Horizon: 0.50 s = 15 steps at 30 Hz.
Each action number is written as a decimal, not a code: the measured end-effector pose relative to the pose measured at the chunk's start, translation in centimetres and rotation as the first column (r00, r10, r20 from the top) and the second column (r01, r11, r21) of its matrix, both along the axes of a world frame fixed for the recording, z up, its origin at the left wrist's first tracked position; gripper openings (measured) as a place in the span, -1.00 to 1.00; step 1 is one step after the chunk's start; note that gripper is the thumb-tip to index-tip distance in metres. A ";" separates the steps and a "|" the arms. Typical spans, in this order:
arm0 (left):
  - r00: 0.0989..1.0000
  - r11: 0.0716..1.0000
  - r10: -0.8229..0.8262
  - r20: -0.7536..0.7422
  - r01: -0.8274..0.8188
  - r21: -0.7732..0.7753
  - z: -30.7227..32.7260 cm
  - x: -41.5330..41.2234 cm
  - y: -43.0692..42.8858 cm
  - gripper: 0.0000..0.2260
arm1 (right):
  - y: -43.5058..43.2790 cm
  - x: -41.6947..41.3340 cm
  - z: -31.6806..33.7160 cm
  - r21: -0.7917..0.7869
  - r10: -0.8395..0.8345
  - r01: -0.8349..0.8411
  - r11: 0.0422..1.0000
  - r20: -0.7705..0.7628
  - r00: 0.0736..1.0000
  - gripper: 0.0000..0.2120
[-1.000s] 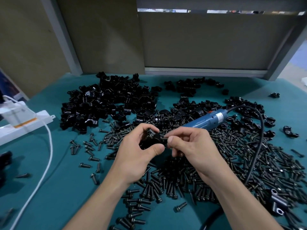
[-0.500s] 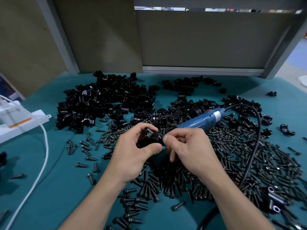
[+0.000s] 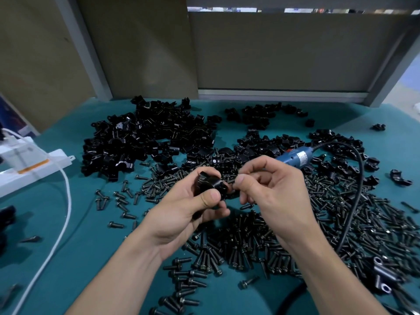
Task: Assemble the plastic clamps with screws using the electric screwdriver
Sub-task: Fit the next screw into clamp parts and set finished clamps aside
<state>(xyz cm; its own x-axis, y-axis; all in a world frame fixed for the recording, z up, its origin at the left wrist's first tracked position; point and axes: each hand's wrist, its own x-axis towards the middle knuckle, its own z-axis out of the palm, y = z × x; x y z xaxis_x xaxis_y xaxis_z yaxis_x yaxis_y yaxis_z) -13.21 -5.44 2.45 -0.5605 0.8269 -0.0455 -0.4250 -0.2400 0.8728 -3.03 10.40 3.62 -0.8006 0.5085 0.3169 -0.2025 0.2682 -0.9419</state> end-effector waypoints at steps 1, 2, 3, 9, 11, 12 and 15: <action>1.000 1.000 -0.003 -0.013 0.003 -0.004 0.0 0.0 0.0 -0.69 | 0.0 0.0 0.1 0.000 0.003 -0.003 1.000 -0.010 1.000 -0.87; 1.000 1.000 -0.003 -0.030 0.003 -0.009 0.1 0.0 0.0 -0.69 | 0.0 0.1 0.1 0.003 0.006 -0.006 1.000 -0.018 1.000 -0.86; 0.999 1.000 -0.002 -0.046 0.001 -0.014 0.1 0.0 0.0 -0.69 | -0.1 0.1 0.1 0.009 0.010 -0.010 1.000 -0.024 1.000 -0.86; 0.993 0.998 0.024 -0.118 -0.030 -0.057 -0.1 0.0 0.1 -0.73 | -0.2 0.1 0.1 0.083 0.016 -0.016 0.996 0.002 1.000 -0.83; 0.988 0.997 0.029 -0.152 -0.040 -0.071 -0.3 0.0 0.2 -0.75 | -0.3 0.1 0.1 0.077 0.015 -0.016 0.997 0.012 1.000 -0.81; 0.985 0.996 0.036 -0.169 -0.049 -0.077 -0.3 0.0 0.2 -0.76 | -0.3 0.1 0.1 0.075 0.021 -0.023 0.997 0.023 1.000 -0.81; 0.974 0.995 0.048 -0.223 -0.067 -0.077 -0.3 0.1 0.3 -0.73 | -0.5 0.1 0.0 0.149 0.000 -0.013 0.989 0.086 0.996 -0.82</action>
